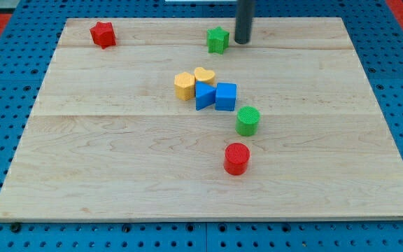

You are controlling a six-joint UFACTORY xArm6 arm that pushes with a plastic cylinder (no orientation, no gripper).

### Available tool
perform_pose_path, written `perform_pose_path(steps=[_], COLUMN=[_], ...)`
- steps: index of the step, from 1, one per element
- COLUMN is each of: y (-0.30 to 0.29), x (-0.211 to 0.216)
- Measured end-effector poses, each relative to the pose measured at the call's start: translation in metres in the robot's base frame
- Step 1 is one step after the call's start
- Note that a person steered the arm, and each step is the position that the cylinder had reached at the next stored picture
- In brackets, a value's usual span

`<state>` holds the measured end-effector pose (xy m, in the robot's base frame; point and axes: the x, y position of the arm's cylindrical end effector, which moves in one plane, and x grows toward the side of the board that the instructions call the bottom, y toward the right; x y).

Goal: Move the green star towards the red star

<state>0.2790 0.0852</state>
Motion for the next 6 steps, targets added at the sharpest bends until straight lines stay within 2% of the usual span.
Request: perform_pose_path(steps=[1,2,3,4,5,6], y=[-0.045,-0.09,-0.042,-0.01,-0.042,-0.077], x=[0.002,-0.016,-0.001,-0.043,-0.074,-0.058])
